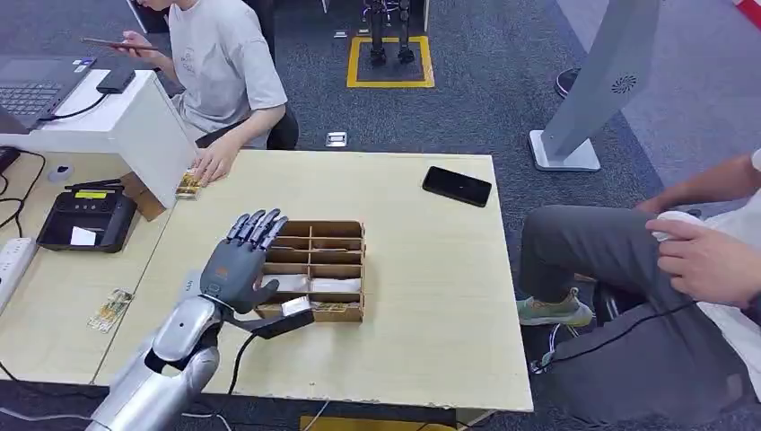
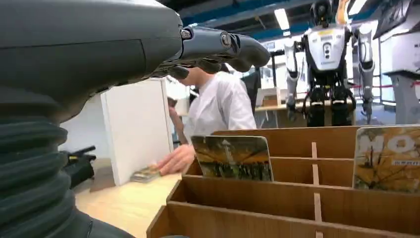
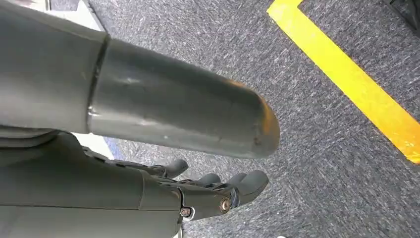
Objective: Pass the card to the sensor for recognition and then transmit it.
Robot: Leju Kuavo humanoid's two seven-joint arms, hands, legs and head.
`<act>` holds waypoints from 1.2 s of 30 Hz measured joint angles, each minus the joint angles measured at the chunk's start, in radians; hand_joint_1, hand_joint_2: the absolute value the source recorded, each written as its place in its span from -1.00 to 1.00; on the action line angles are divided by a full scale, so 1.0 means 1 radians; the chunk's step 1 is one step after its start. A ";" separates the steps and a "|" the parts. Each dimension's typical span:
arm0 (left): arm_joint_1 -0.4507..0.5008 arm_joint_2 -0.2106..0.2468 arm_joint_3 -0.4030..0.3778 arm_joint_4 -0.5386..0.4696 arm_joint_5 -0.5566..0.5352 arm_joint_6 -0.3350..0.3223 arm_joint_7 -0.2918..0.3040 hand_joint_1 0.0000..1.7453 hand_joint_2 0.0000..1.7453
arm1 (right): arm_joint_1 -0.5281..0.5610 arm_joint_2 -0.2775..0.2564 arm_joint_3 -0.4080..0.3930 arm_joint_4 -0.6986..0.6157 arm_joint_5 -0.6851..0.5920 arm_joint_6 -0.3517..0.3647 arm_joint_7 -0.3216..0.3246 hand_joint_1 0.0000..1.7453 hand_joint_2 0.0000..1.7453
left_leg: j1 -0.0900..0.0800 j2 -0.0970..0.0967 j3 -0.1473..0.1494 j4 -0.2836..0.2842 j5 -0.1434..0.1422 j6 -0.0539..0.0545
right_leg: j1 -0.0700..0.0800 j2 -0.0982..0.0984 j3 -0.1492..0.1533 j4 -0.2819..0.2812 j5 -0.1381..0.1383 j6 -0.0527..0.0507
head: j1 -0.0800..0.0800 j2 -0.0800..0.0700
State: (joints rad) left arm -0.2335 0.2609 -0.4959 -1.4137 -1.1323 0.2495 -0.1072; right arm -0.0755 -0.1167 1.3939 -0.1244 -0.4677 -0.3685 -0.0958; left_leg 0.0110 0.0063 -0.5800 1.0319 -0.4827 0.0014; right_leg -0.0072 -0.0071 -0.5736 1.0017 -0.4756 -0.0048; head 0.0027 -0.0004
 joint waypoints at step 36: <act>-0.040 0.040 0.018 0.000 0.132 -0.114 -0.051 -1.00 1.00 | -0.004 0.000 0.007 0.000 -0.003 0.000 -0.006 -1.00 -1.00 | 0.000 0.000 0.000 0.000 0.000 0.000 | 0.000 0.000 0.000 0.000 0.000 0.000 | 0.000 0.000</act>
State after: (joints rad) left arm -0.2736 0.3006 -0.4784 -1.4141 -1.0002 0.1358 -0.1579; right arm -0.0798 -0.1167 1.4012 -0.1244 -0.4711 -0.3685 -0.1019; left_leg 0.0110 0.0063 -0.5801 1.0320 -0.4827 0.0014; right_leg -0.0073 -0.0071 -0.5735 1.0018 -0.4756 -0.0048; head 0.0027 -0.0004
